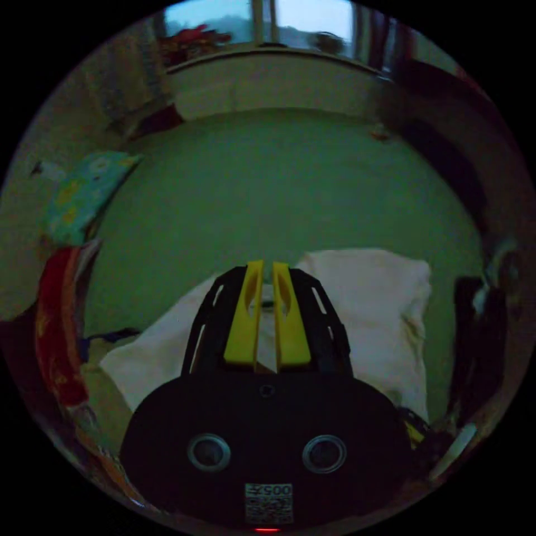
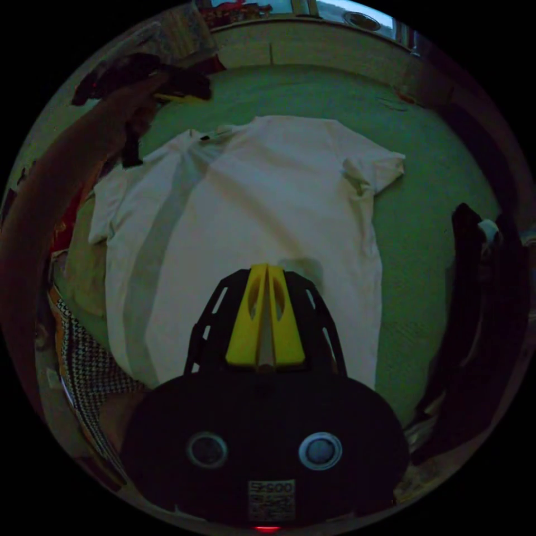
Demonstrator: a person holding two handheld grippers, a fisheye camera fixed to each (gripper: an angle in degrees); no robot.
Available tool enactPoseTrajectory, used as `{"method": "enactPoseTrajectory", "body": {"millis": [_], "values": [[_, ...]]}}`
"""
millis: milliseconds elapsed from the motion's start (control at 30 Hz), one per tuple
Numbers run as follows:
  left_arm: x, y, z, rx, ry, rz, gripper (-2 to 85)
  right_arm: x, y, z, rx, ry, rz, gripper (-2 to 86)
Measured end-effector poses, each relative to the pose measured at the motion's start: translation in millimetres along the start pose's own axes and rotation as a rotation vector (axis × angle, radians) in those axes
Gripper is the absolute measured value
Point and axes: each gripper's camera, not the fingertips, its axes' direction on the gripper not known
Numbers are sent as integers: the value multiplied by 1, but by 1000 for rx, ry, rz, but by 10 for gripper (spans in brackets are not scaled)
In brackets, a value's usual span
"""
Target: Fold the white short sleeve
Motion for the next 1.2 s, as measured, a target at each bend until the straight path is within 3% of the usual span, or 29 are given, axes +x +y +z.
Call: {"method": "enactPoseTrajectory", "body": {"millis": [67,233,500,700,833,967,1200], "values": [[60,24,7,-79,91,184,49,8,9,-8,23,-7,35,-9],[132,68,8,-168,337,265,53,22,33,-16,-40,-12,49,-9],[166,142,-44,-148,350,297,5,39,79,-43,-39,-26,53,-9],[192,213,-111,-137,363,448,-5,47,117,-65,-32,-13,61,-9],[161,271,-170,-59,321,411,-5,53,141,-80,-20,-12,66,-10],[96,358,-239,-1,145,343,-5,59,168,-96,-16,26,62,-10],[-26,563,-342,-83,54,103,-4,57,223,-123,-1,114,-10,-11]]}}
